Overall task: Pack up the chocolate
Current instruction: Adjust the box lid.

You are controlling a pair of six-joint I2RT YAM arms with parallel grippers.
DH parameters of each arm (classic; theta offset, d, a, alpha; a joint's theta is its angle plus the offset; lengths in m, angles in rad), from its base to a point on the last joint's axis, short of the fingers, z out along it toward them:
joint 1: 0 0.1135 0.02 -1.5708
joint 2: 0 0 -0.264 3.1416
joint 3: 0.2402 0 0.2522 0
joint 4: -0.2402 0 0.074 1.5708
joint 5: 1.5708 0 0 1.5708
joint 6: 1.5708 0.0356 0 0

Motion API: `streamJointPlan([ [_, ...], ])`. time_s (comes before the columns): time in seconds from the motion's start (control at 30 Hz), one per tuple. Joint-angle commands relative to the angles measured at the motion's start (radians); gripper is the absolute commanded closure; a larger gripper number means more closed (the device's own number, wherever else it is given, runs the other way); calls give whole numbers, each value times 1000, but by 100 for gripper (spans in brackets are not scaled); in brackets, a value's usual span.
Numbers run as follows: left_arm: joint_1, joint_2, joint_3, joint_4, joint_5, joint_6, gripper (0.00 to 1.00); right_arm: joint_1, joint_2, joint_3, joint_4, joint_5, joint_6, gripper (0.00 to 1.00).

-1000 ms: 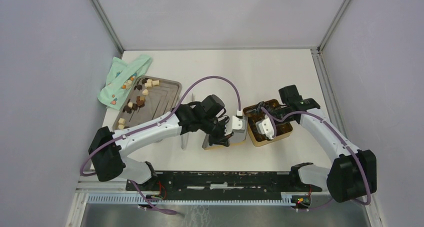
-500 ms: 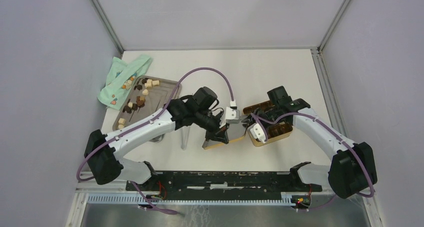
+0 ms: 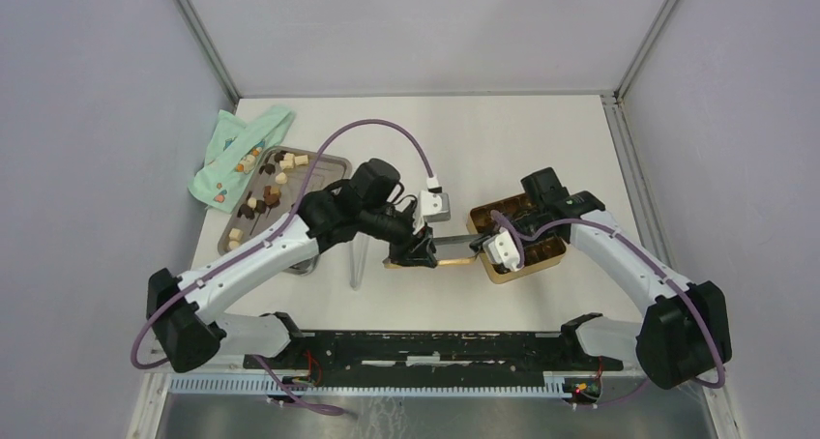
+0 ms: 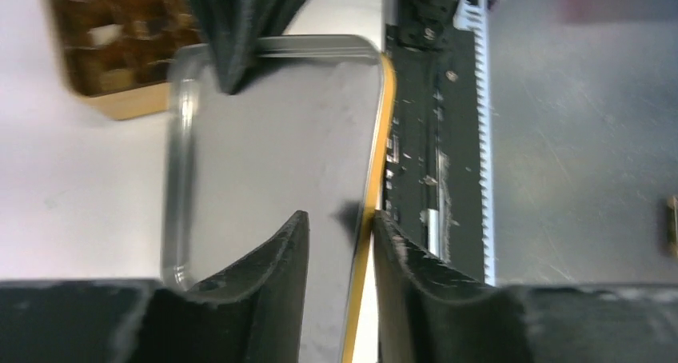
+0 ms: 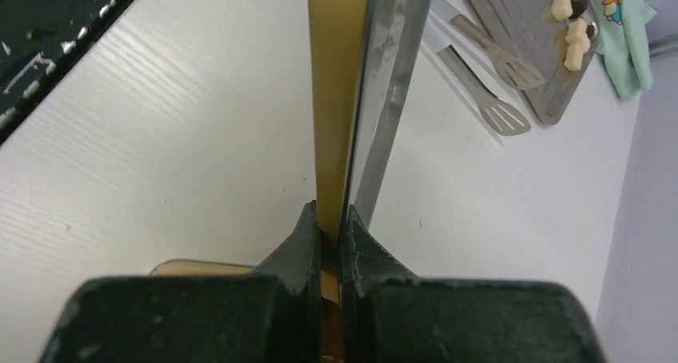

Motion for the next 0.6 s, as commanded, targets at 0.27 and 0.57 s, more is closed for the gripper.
streamJointPlan([
  [0.27,14,-362,127,208,-730,-266,16,-166,-90,85,156,-272,738,100],
  [0.57,64,-422,-6,282,-664,-593,6,-286,-24,236,81,-276,1247,100],
])
